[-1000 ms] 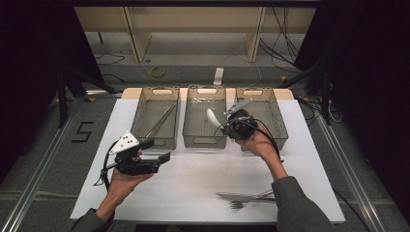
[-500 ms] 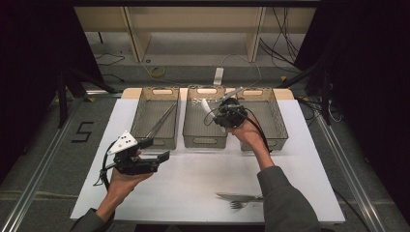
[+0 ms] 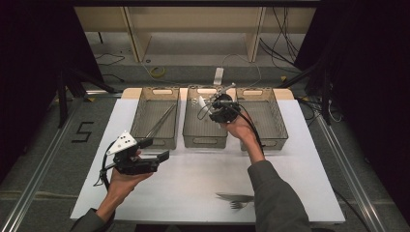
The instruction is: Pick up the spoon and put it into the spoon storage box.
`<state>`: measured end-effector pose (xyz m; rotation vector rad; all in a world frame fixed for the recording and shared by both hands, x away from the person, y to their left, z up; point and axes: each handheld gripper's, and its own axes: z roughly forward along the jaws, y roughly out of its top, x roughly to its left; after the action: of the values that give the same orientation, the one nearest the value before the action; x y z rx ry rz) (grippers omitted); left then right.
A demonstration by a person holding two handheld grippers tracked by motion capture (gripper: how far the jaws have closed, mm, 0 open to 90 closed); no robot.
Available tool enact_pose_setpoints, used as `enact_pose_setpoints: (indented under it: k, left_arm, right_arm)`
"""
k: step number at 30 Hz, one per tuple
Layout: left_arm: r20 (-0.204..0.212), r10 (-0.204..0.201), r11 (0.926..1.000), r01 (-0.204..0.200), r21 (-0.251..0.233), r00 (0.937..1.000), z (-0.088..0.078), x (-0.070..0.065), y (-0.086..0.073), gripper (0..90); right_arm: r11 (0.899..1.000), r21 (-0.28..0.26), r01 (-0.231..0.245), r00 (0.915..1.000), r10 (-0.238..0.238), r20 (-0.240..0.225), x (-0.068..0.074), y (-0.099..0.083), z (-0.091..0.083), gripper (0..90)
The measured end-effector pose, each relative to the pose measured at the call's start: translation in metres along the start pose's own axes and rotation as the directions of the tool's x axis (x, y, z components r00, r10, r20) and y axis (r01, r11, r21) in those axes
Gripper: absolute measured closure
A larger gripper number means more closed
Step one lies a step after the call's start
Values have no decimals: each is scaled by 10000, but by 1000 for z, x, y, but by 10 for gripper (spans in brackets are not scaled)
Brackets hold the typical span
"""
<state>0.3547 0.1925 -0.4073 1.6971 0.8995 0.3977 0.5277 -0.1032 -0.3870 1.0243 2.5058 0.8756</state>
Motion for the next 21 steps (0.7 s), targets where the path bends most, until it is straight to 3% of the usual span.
enact_pose_setpoints:
  k: [21]
  left_arm:
    - [-18,-20,9999,20,-147,10000,-2,0,1,162]
  right_arm:
    - [9995,307,18,10000,-18,16,6,12,13,861]
